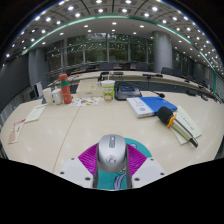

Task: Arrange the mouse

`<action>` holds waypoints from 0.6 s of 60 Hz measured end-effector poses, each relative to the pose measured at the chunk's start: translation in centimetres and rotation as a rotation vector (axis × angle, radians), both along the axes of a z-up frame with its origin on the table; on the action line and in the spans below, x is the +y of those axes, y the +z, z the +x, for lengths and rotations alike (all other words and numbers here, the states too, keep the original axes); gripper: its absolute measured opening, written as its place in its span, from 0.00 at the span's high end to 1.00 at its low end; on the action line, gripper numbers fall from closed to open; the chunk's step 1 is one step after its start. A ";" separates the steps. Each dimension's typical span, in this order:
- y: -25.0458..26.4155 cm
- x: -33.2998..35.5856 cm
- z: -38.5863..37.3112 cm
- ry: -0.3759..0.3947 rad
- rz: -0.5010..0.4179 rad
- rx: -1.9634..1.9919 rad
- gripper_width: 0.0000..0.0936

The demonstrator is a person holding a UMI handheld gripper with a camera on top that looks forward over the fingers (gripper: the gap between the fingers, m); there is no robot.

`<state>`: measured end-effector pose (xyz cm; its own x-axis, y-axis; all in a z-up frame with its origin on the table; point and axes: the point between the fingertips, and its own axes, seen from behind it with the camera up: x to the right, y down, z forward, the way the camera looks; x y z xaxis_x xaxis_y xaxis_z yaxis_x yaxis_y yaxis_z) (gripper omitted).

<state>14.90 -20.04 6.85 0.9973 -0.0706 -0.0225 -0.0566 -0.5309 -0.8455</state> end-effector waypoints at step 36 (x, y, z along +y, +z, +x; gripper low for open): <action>-2.8 -3.6 1.7 0.013 -0.062 -0.047 0.08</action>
<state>16.61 -23.61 4.08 0.9979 -0.0573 0.0287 -0.0101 -0.5832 -0.8123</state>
